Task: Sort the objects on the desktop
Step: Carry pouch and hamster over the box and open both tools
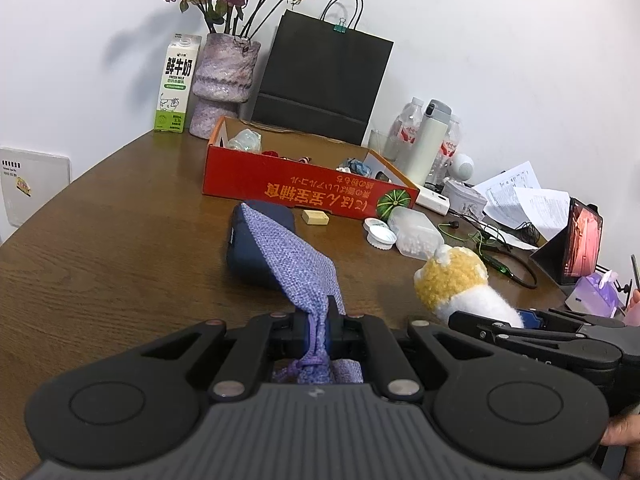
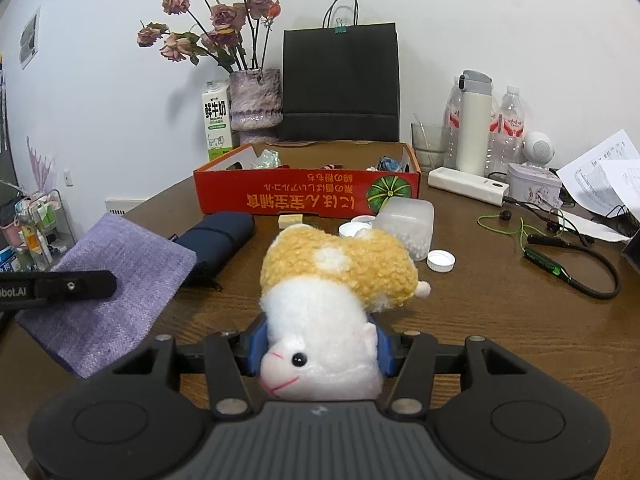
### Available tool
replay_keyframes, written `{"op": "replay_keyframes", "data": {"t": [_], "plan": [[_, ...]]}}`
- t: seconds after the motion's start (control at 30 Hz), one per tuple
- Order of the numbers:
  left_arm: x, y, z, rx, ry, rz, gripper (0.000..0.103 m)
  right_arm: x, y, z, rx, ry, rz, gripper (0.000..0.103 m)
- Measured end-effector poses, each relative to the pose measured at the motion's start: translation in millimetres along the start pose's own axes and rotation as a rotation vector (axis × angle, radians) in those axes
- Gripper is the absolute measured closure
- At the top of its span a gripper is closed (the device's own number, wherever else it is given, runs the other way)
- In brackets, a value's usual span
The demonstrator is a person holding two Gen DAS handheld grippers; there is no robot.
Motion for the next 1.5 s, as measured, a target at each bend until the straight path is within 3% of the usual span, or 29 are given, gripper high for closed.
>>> {"op": "replay_keyframes", "data": {"t": [0.4, 0.5, 0.67, 0.77, 0.87, 0.9, 0.97, 1.03, 1.1, 1.17, 1.2, 1.27, 1.33, 1.4, 1.5], "plan": [[1.2, 8.2, 1.8, 0.023, -0.003, 0.002, 0.096, 5.5, 0.9, 4.0, 0.015, -0.001, -0.028, 0.053], [-0.5, 38.9, 1.4, 0.083, -0.041, -0.001, 0.096, 11.7, 19.4, 7.2, 0.059, 0.016, -0.037, 0.053], [-11.4, 121.4, -37.2, 0.132, -0.071, -0.01, 0.096, 15.7, 89.0, -11.6, 0.149, 0.027, 0.006, 0.053], [-22.2, 172.4, -84.5, 0.12, -0.063, -0.006, 0.096, 21.7, 139.3, -51.7, 0.132, 0.035, -0.008, 0.053], [-37.2, 212.8, -143.8, 0.112, -0.007, 0.003, 0.096, 25.5, 188.9, -117.4, 0.049, 0.035, -0.021, 0.053], [-48.3, 223.5, -171.0, 0.072, -0.015, 0.041, 0.096, 25.4, 201.3, -142.4, 0.013, 0.011, -0.024, 0.053], [-71.1, 229.9, -219.9, 0.002, -0.018, 0.121, 0.096, 21.2, 219.1, -191.8, -0.055, -0.05, -0.006, 0.053], [-86.8, 222.6, -264.0, -0.055, 0.107, 0.178, 0.096, 19.1, 225.7, -239.8, -0.151, -0.089, -0.028, 0.053], [-89.0, 212.8, -295.1, -0.163, 0.152, 0.143, 0.093, 16.9, 220.3, -275.7, -0.264, -0.09, -0.072, 0.052], [-81.5, 206.3, -304.8, -0.213, 0.145, 0.063, 0.085, 11.5, 210.8, -293.9, -0.307, -0.116, -0.059, 0.045], [-76.5, 205.1, -300.6, -0.197, 0.135, 0.019, 0.08, 8.3, 206.8, -297.9, -0.313, -0.151, -0.038, 0.044], [-70.9, 207.6, -285.2, -0.142, 0.142, -0.001, 0.036, 3.8, 201.4, -297.5, -0.318, -0.162, -0.013, 0.043], [-67.7, 211.4, -263.1, -0.08, 0.137, 0.011, 0.029, 6.0, 203.6, -287.7, -0.305, -0.135, -0.036, 0.041], [-64.7, 211.7, -236.6, -0.049, 0.156, 0.025, 0.026, 12.3, 214.7, -269.2, -0.248, -0.131, -0.068, 0.026], [-52.6, 204.2, -196.1, 0.012, 0.218, 0.046, 0.017, 20.5, 225.2, -233.9, -0.151, -0.112, -0.108, 0.026]]}}
Point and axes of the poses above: each gripper's, at about its wrist camera, not at the fingertips, and z roughly against the way its jaws point, x to its right, y to its top, the point moved 2 cm from there along -z, roughly the way its jaws point, and after that the axes turned 9 degrees about -y, right-handed, at the moved point
